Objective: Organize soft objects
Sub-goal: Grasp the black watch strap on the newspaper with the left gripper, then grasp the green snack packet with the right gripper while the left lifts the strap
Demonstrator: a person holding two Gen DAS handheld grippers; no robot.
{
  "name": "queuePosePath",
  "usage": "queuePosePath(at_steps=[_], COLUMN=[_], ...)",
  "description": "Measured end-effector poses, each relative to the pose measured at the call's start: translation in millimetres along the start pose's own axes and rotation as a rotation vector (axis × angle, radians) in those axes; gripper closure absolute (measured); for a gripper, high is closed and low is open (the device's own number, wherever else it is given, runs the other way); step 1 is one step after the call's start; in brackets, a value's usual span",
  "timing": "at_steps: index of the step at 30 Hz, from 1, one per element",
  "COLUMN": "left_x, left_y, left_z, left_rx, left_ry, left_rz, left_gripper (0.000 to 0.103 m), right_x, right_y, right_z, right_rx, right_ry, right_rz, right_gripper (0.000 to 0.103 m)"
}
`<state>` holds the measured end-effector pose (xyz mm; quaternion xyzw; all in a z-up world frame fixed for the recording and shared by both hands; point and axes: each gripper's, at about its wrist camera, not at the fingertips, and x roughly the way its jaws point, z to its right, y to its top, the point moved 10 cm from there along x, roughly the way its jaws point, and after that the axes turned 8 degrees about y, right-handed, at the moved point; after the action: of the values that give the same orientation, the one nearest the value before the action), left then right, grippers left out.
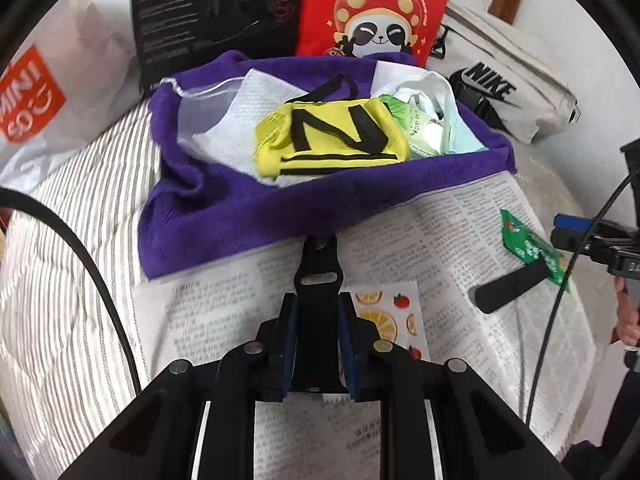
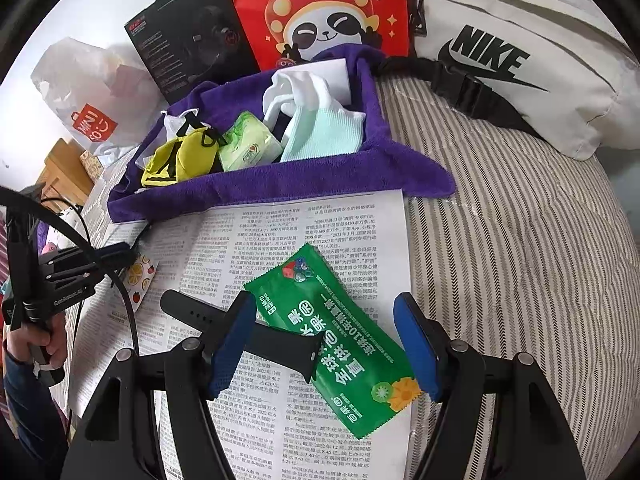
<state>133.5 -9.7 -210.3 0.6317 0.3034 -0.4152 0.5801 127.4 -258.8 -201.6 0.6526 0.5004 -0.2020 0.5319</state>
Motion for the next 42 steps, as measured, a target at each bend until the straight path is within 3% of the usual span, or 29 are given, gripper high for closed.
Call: queuePosePath(at_steps=[4, 11, 12, 14, 18, 19, 21, 27, 28, 34, 42], left_x=[-0.2, -5.7, -5.6, -5.4, -0.7, 0.2, 2.7, 6.7, 7.3, 4.2, -8.1], left_y=[-4.2, 0.9, 0.2, -1.1, -4.8, -5.4, -6.0, 0.4, 1.1, 1.1, -5.0], left_z=[-6.3, -4.7, -6.7, -8.8, -4.3, -2.8, -2.1, -7.2, -7.5, -13.7, -23.3], left_rx=[-0.062, -0.04, -0.034, -0.032, 0.019, 0.042, 0.076, 0.059, 0.051, -0.032, -0.06], left_ry=[-0.05, -0.003, 0.008, 0.002, 0.037, 0.057, 0.109, 0.14, 0.134, 0.055, 0.069], left_rz=[0.003, 0.028, 0.024, 0.018, -0.001, 0.003, 0.002, 0.032, 0.035, 0.009, 0.021], left_gripper=[0.084, 0.084, 0.094, 0.093, 0.086, 0.081, 0.081, 0.076, 0.082, 0.083, 0.083], right_x=[1.0, 2.2, 1.9, 1.5, 3.9, 4.6, 5.3, 4.0, 4.0, 3.6, 0.2], right_y=[-2.1, -2.4, -2.4, -2.8, -4.9, -5.3, -5.6, -5.5, -5.8, -6.9, -5.7], right_z=[-0.1, -4.9, -5.9, -8.6, -10.4, -9.8, -7.9, -4.0, -4.1, -5.3, -6.6], right_rx=[0.003, -0.006, -0.01, -0.02, -0.028, -0.027, -0.023, -0.014, -0.014, -0.018, -0.025], right_ry=[0.0, 0.004, 0.005, 0.004, 0.005, 0.004, 0.002, 0.001, 0.002, 0.002, 0.002], right_rz=[-0.003, -0.008, -0.007, -0.007, -0.016, -0.018, -0.021, -0.018, -0.018, -0.019, -0.012], right_gripper=[0.032, 0.032, 0.032, 0.032, 0.032, 0.032, 0.032, 0.032, 0.032, 0.032, 0.032])
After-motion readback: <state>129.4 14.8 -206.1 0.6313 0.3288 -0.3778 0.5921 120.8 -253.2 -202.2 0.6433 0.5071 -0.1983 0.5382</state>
